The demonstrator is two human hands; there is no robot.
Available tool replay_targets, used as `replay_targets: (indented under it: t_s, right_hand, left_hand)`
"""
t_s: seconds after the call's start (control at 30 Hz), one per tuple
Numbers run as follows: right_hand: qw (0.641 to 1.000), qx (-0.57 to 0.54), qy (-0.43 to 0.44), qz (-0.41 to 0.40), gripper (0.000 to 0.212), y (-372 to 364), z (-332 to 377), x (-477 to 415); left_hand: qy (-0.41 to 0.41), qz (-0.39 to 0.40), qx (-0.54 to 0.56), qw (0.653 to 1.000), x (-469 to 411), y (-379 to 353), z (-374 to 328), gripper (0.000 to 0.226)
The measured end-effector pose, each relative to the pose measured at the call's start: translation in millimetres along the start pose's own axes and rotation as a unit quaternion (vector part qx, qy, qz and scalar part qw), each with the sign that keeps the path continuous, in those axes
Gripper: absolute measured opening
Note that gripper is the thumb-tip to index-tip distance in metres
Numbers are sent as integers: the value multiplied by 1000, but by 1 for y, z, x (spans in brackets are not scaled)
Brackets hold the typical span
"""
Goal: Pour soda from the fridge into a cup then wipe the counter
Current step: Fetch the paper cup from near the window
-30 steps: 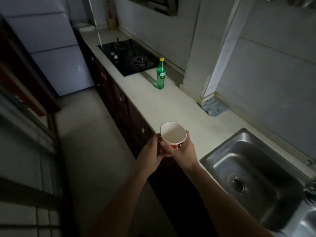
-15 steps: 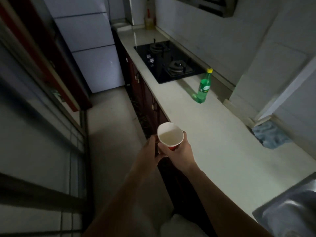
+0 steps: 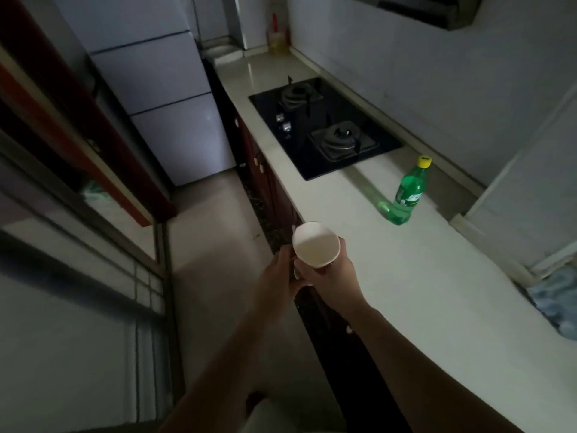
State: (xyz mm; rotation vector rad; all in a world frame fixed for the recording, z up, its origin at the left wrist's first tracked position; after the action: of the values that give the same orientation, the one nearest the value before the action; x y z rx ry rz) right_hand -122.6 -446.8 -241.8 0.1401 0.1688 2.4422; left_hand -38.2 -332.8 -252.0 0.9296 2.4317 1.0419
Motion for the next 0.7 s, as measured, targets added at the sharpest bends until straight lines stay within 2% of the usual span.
replay_targets:
  t_s: [0.1,0.37,0.57,0.7]
  right_hand:
    - [998,34,-10,-44,70,7,-9,-36]
    - [967,46,-49,-247,72,28,-9,-96]
    - [900,43,-88,-424,65,63,-33,-64]
    - [869,44,-97,-483,67,89,-43,-44]
  left_hand:
    - [-19,29,25,999,-51,-16,5,63]
    - [-160,174,74,969,-169,-56,1,51]
    - [-323,291,51,899,-183,-109,-46,44]
    - [-365,343,68,863,-173,-144,-72,50]
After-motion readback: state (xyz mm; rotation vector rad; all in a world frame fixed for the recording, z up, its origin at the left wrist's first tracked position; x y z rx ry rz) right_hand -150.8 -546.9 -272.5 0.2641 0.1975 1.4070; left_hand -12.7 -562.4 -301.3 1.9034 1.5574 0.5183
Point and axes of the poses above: each hand's wrist, its own x-axis away from the middle knuckle, its own y-axis out of the back of the hand, z = x × y, the point moved 2 cm from there along -x, towards the middle knuckle, and after that the axes turned 2 degrees about -x, right-handed, at the moved point
